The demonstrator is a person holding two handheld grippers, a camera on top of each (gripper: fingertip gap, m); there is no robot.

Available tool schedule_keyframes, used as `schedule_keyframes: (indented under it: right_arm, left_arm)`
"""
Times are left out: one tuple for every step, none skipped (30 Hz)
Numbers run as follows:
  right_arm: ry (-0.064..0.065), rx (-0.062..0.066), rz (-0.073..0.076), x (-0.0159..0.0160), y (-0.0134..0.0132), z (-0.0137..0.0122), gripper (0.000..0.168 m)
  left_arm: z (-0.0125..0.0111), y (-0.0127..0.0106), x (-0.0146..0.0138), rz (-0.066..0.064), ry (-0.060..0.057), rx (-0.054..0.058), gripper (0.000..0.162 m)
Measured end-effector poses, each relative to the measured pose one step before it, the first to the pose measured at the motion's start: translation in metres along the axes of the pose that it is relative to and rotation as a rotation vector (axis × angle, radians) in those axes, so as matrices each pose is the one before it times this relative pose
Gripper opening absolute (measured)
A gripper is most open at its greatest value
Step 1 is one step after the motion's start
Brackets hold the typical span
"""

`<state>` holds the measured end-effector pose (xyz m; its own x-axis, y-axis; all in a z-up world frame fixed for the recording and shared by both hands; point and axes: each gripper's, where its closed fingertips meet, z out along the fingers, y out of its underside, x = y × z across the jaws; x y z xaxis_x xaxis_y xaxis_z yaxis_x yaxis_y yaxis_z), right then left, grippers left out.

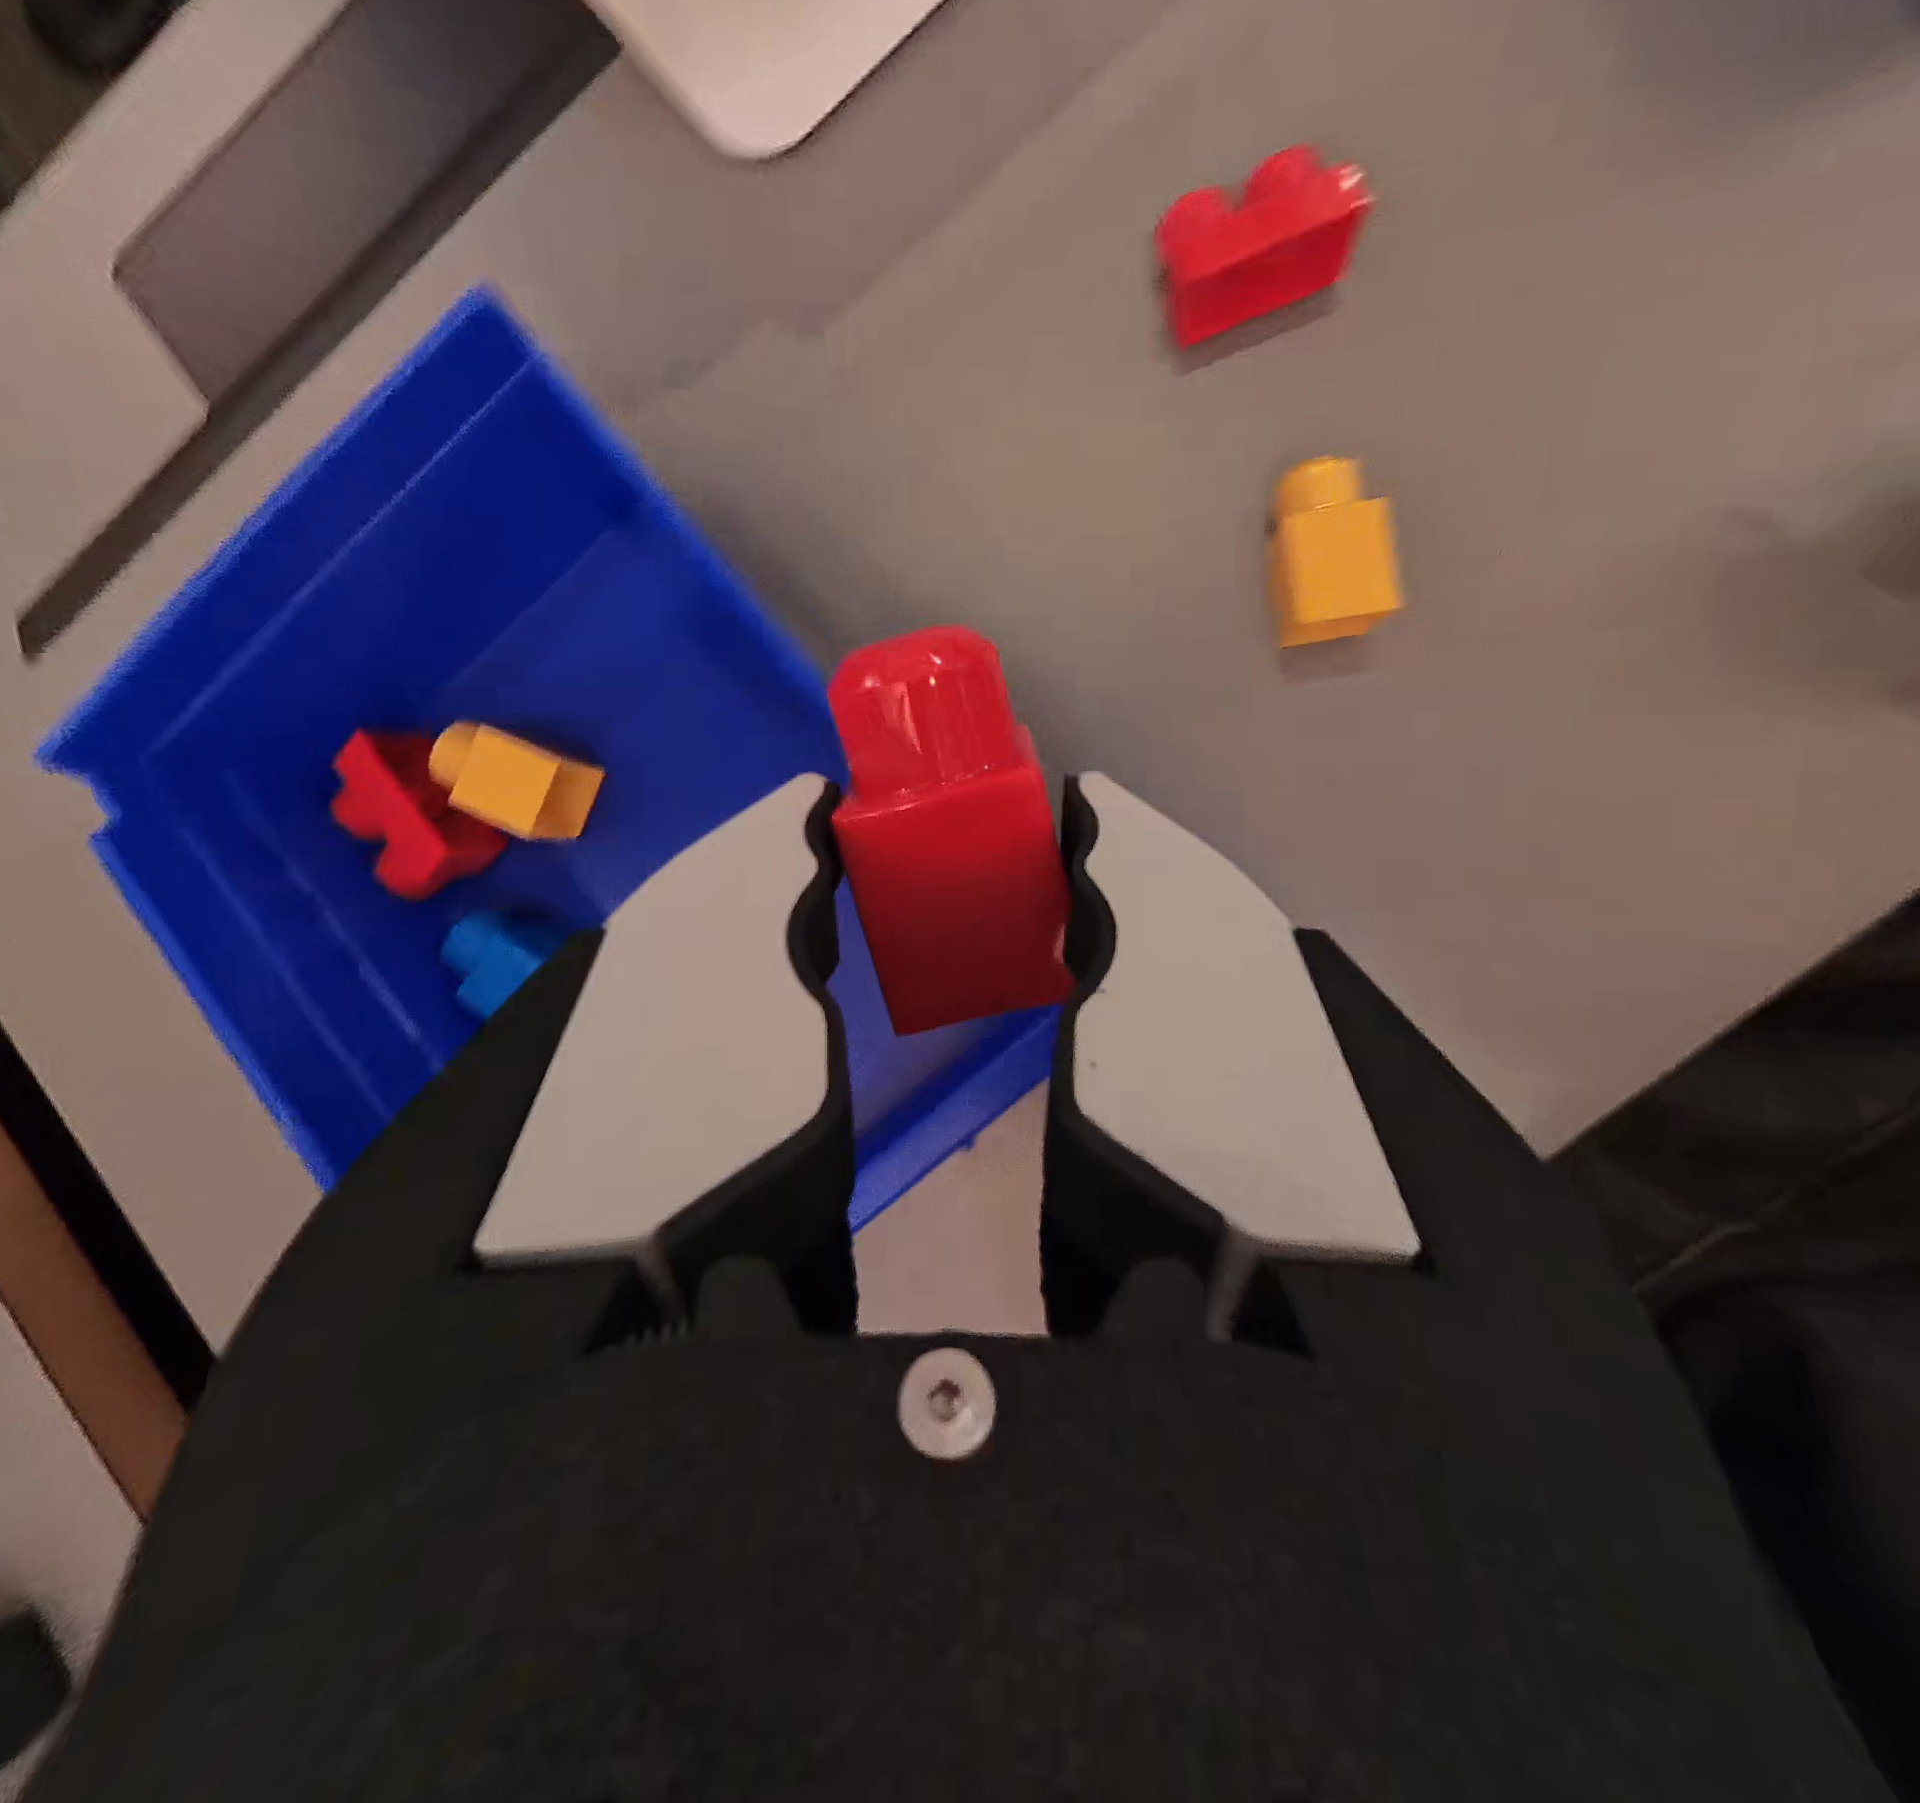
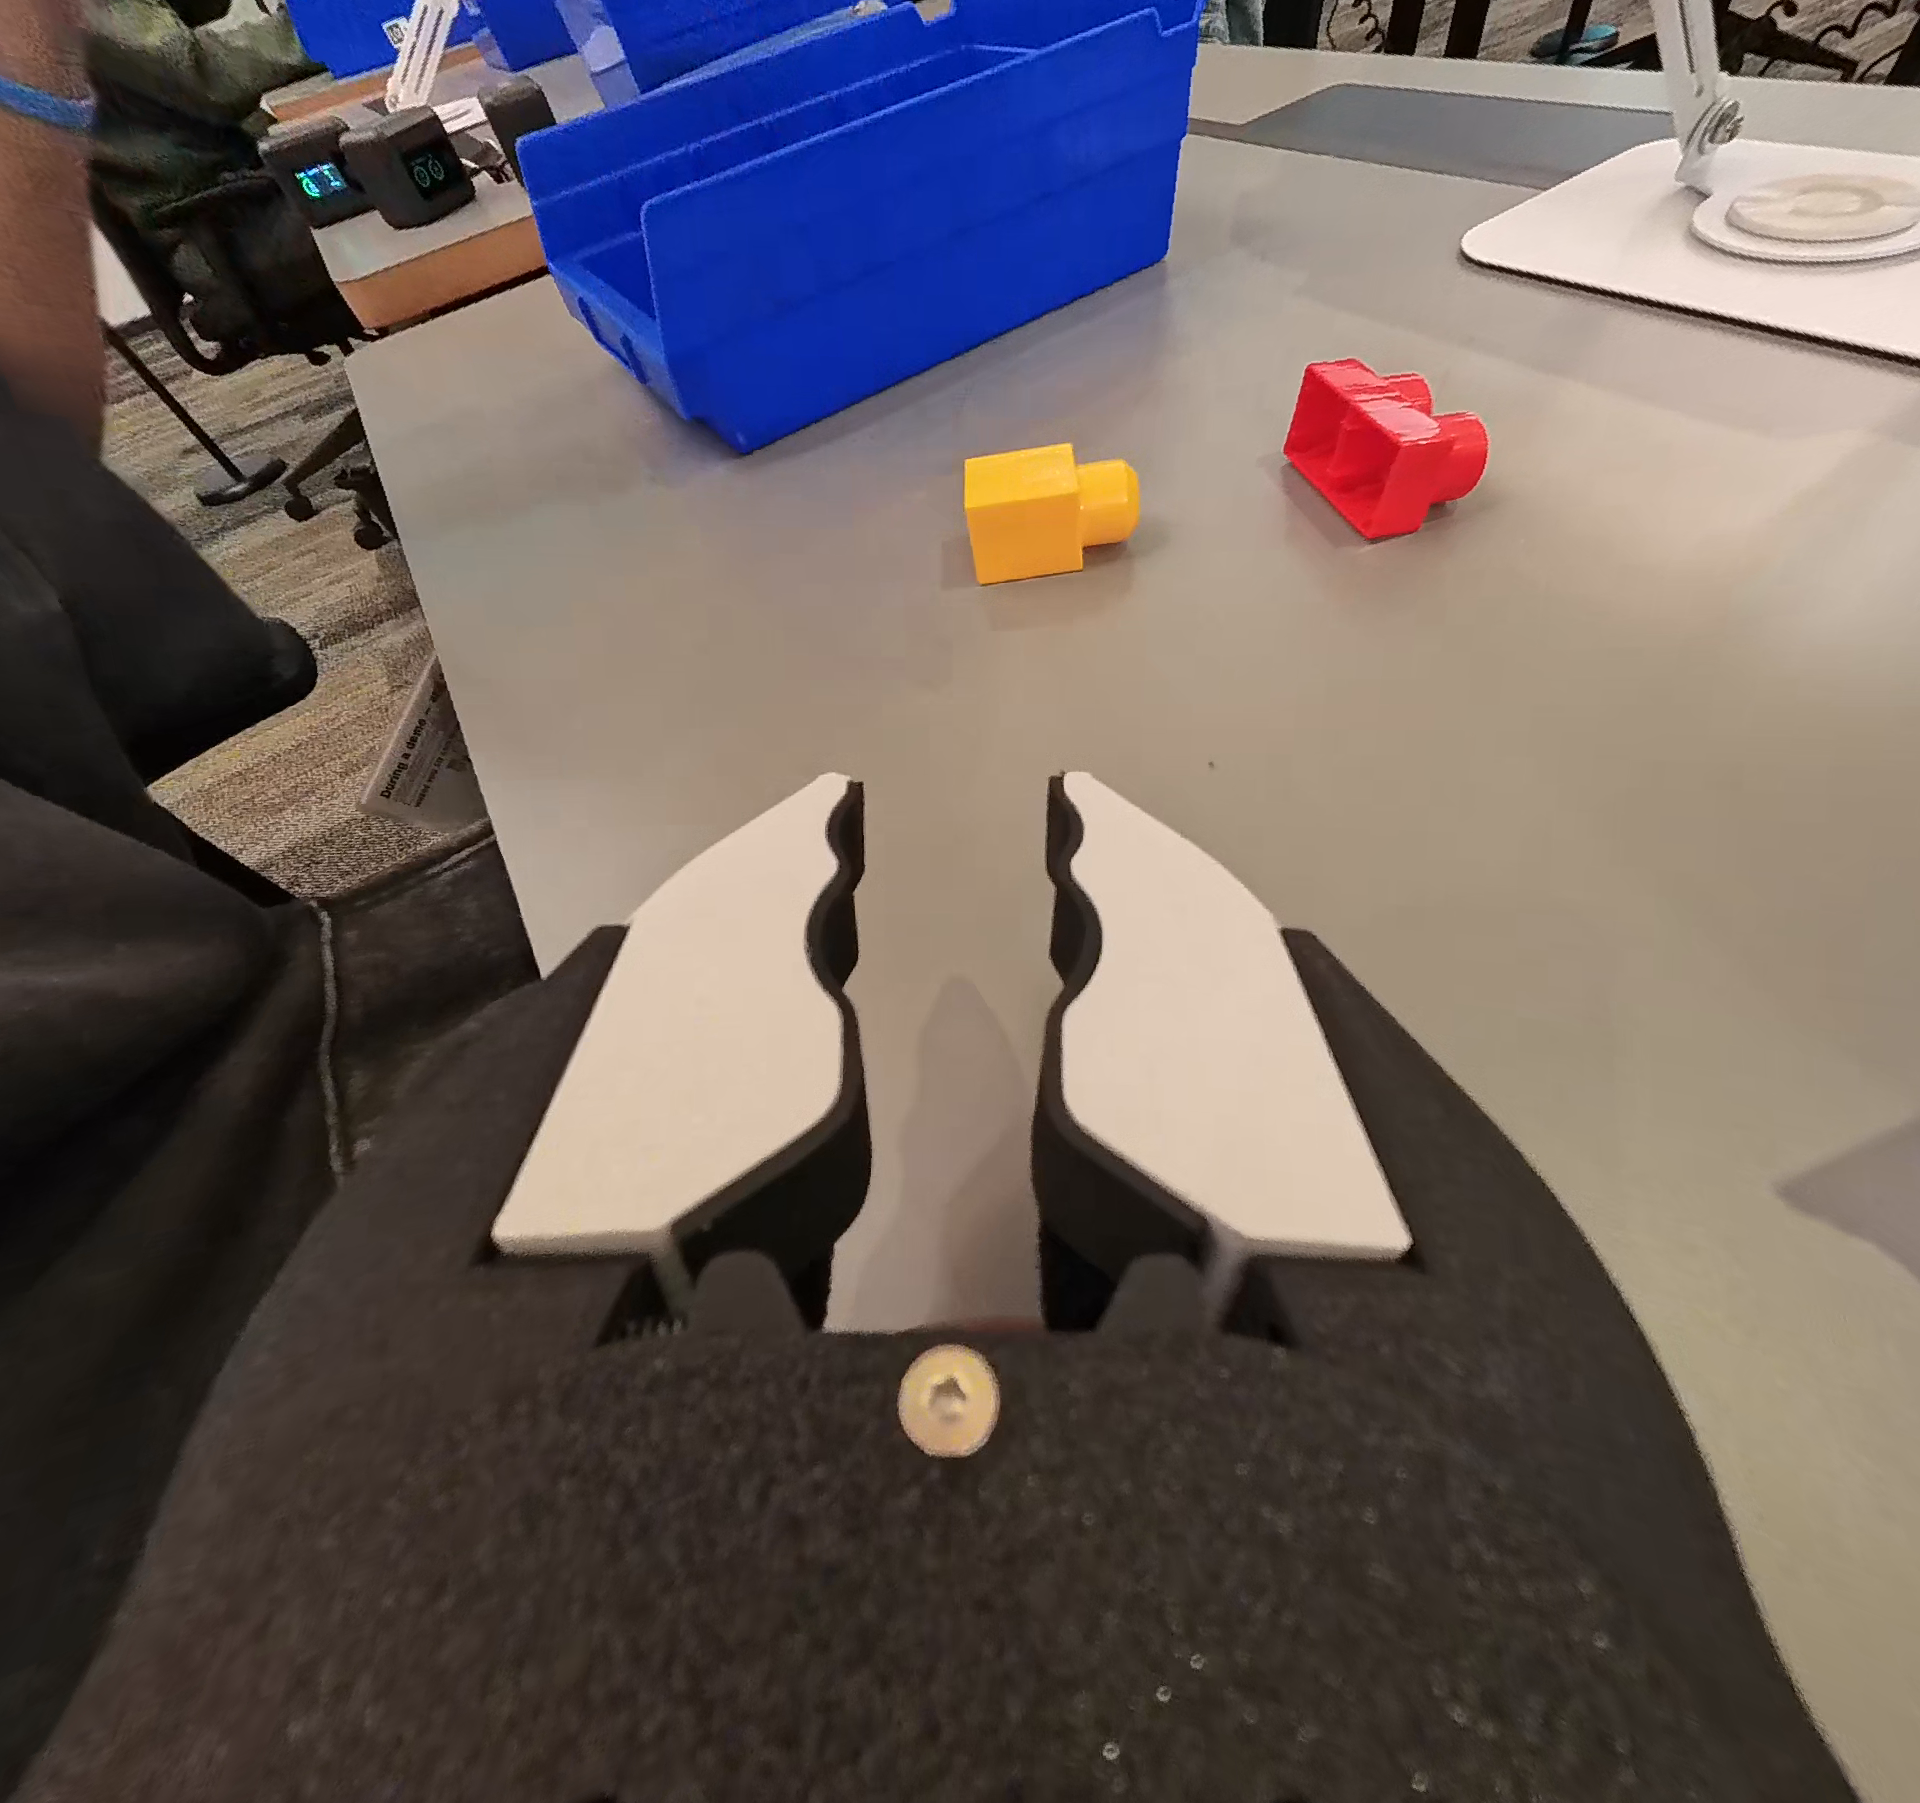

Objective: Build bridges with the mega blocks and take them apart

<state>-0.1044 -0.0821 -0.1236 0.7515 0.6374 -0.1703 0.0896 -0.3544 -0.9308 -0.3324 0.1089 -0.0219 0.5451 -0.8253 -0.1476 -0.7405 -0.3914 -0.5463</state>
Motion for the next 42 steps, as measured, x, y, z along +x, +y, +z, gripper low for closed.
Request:
schedule_keyframes:
  right_arm:
    - [0.0016, -0.0003, -0.0019, -0.00004, 0.0, 0.0, 0.033]
    - [0.0002, -0.0013, -0.0018, -0.00029, 0.00016, 0.00017, 0.033]
    - [-0.0002, -0.0015, -0.0023, -0.00038, 0.00018, 0.00021, 0.033]
    - [0.0003, -0.0016, -0.0023, -0.00046, 0.00012, 0.00017, 0.033]
    - [-0.0012, -0.0009, -0.0023, -0.00073, 0.00001, -0.00001, 0.033]
    - [-0.0013, -0.0006, -0.0029, -0.00092, -0.00001, 0.00007, 0.033]
    - [0.0011, -0.0009, -0.0038, -0.00046, 0.00003, -0.00001, 0.033]
    - [0.0021, -0.0016, -0.0038, -0.00028, 0.00039, 0.00004, 0.033]
    - [0.002, -0.0028, -0.0022, -0.00004, 0.00065, 0.00009, 0.033]
    - [0.0013, -0.0018, -0.0003, -0.00005, 0.00046, -0.00007, 0.033]
    - [0.0009, 0.0, 0.0009, 0.00011, 0.00033, -0.00034, 0.033]
    - [0.0009, 0.0012, 0.0012, 0.00003, 0.00012, -0.00065, 0.033]
    - [0.0021, 0.0011, 0.0007, 0.00036, 0.00005, -0.00082, 0.033]
    - [0.0029, 0.0002, 0.0008, 0.0006, 0.00024, -0.00084, 0.032]
    - [0.0024, 0.0017, 0.0013, 0.00063, -0.00007, -0.00077, 0.032]
    - [0.0011, 0.0019, 0.0023, 0.00039, -0.00006, -0.00058, 0.032]
    - [0.0001, -0.0001, 0.0023, 0.00018, 0.00019, -0.00036, 0.032]
    - [0.0006, -0.0009, 0.0011, 0.00024, 0.00024, -0.00022, 0.032]
    - [0.0008, -0.0003, -0.0004, 0.00007, 0.00007, -0.00009, 0.032]
    - [0.0016, -0.0007, -0.0012, 0.00009, 0.00015, -0.00012, 0.032]
    - [0.0024, -0.0016, -0.0014, 0.00012, 0.00025, -0.00012, 0.032]
    - [0.0014, -0.0008, -0.001, 0.00019, 0.00014, -0.00013, 0.032]
    - [0.0008, 0.0001, 0.0003, 0.00018, 0.00005, -0.00019, 0.032]
    - [-0.0002, 0.0008, 0.0021, 0.00027, -0.00003, -0.00003, 0.032]
    - [-0.0017, 0.0002, 0.0026, 0.00017, -0.00003, 0.00007, 0.032]
    - [-0.0014, -0.0012, 0.0021, 0.00009, 0.00013, 0.0001, 0.032]
    - [-0.001, -0.0006, 0.001, 0.0, 0.00006, 0.0002, 0.032]
    - [-0.0004, -0.0002, -0.0002, -0.00004, 0.00003, -0.00001, 0.032]
    - [0.0007, -0.0001, -0.0006, 0.00006, 0.0, 0.00006, 0.032]
    - [0.0002, 0.0, -0.0009, -0.00007, -0.00002, 0.00013, 0.032]
    - [-0.0003, -0.0008, -0.0004, -0.00003, 0.00006, 0.00007, 0.032]
    - [-0.0004, -0.0008, -0.0005, -0.00011, 0.00004, 0.00014, 0.032]
    - [-0.0004, -0.0007, -0.0005, -0.00008, 0.00017, 0.00005, 0.032]
    - [0.0003, 0.0004, -0.0009, -0.00006, -0.00012, -0.00001, 0.032]
    - [0.0004, 0.0006, -0.0008, -0.00004, -0.00009, -0.00013, 0.032]
    - [0.0005, -0.0001, -0.0004, -0.00005, 0.00003, -0.00001, 0.032]
    - [0.0, 0.0, -0.0007, -0.00009, 0.00002, 0.0, 0.032]
    - [-0.0001, -0.0003, -0.0005, -0.00005, 0.00002, 0.00005, 0.032]
    - [-0.0002, -0.0003, -0.0004, -0.00009, -0.00006, 0.00001, 0.032]
    - [-0.0007, -0.0006, -0.0003, -0.00009, 0.00003, 0.00009, 0.032]
    - [0.0005, -0.0007, -0.0004, -0.00005, 0.00006, 0.00008, 0.032]
    - [0.0004, -0.0006, -0.0005, -0.00004, 0.00011, -0.00005, 0.032]
  left_arm:
    - [-0.00305, -0.00716, 0.01814, 0.0391, 0.0067, 0.0192, 0.04]
    - [0.0008, -0.00591, 0.01767, 0.0377, 0.0138, 0.0062, 0.04]
    - [0.00452, -0.00465, 0.01682, 0.0358, 0.0218, -0.0053, 0.04]
    - [0.00798, -0.00343, 0.01439, 0.0292, 0.0224, -0.0148, 0.04]
    - [0.01078, -0.00275, 0.01101, 0.0192, 0.0186, -0.0199, 0.04]
    - [0.01305, -0.00213, 0.00865, 0.0097, 0.0205, -0.0227, 0.04]
    - [0.01458, -0.00105, 0.00648, -0.0005, 0.0233, -0.0285, 0.04]
    - [0.01512, -0.00052, 0.0038, -0.0103, 0.0177, -0.0303, 0.04]
    - [0.0148, -0.00012, 0.00163, -0.0108, 0.0098, -0.0295, 0.04]
    - [0.01385, 0.00058, 0.00083, -0.0059, 0.0099, -0.0284, 0.04]
    - [0.01259, 0.00009, 0.0003, -0.0076, 0.0152, -0.0217, 0.04]
    - [0.01074, 0.00014, -0.00147, -0.0154, 0.0135, -0.0181, 0.04]
    - [0.0095, 0.00166, -0.00354, -0.0164, 0.0065, -0.0266, 0.04]
    - [0.00835, 0.00293, -0.00569, -0.0117, -0.0016, -0.0336, 0.04]
    - [0.0069, 0.0024, -0.00748, -0.0147, -0.0098, -0.0281, 0.04]
    - [0.00582, 0.00103, -0.00777, -0.0232, -0.0116, -0.0194, 0.04]
    - [0.0051, -0.00096, -0.00608, -0.0237, -0.0068, -0.0069, 0.04]
    - [0.00509, -0.00178, -0.00291, -0.0147, 0.0049, -0.0009, 0.04]
    - [0.00536, 0.00002, 0.0002, -0.0047, 0.0167, -0.0125, 0.04]
    - [0.00505, 0.0007, 0.00165, 0.0016, 0.0188, -0.0155, 0.04]
    - [0.00405, -0.00058, 0.00237, 0.0034, 0.0171, -0.0036, 0.04]
    - [0.00299, -0.0011, 0.00201, 0.002, 0.0138, 0.0024, 0.04]
    - [0.00234, -0.00024, 0.00017, 0.0003, 0.0042, -0.0015, 0.04]
    - [0.00182, 0.00065, -0.00229, -0.0019, -0.0093, -0.0059, 0.04]
    - [0.0014, 0.00079, -0.00388, -0.004, -0.0181, -0.0051, 0.04]
    - [0.00112, 0.00039, -0.00265, -0.0031, -0.0103, -0.0004, 0.04]
    - [0.00063, 0.00008, -0.0003, -0.003, 0.0054, 0.003, 0.04]
    - [0.00008, 0.00005, 0.00049, -0.0037, 0.0083, 0.0021, 0.04]
    - [-0.00047, -0.00012, 0.00023, -0.0029, 0.0043, 0.0029, 0.04]
    - [-0.00083, -0.00083, 0.00081, -0.004, 0.0068, 0.0078, 0.043]
    - [-0.00084, -0.00088, 0.0016, -0.0066, 0.0111, 0.0074, 0.047]
    - [-0.00062, -0.00006, 0.00175, -0.0076, 0.012, 0.0027, 0.05]
    - [-0.00043, 0.00055, 0.00158, -0.007, 0.0105, 0.0007, 0.052]
    - [-0.00042, 0.00113, 0.00138, -0.0054, 0.0077, -0.0012, 0.054]
    - [-0.0005, 0.00144, 0.00107, -0.0045, 0.0052, -0.0015, 0.057]
    - [-0.00098, 0.00127, 0.00146, -0.0048, 0.0072, 0.0008, 0.06]
    - [-0.00159, 0.0009, 0.0022, -0.0038, 0.012, 0.0037, 0.06]
    - [-0.00233, -0.00005, 0.00203, -0.0023, 0.0092, 0.0096, 0.06]
    - [-0.00325, -0.00051, 0.00044, -0.0032, -0.0033, 0.0128, 0.06]
    - [-0.00406, -0.00016, -0.00185, -0.0042, -0.0196, 0.0093, 0.06]
    - [-0.00556, -0.00039, -0.00317, -0.0032, -0.0324, 0.0129, 0.061]
    - [-0.00713, -0.00137, -0.00213, -0.0012, -0.0279, 0.0238, 0.061]
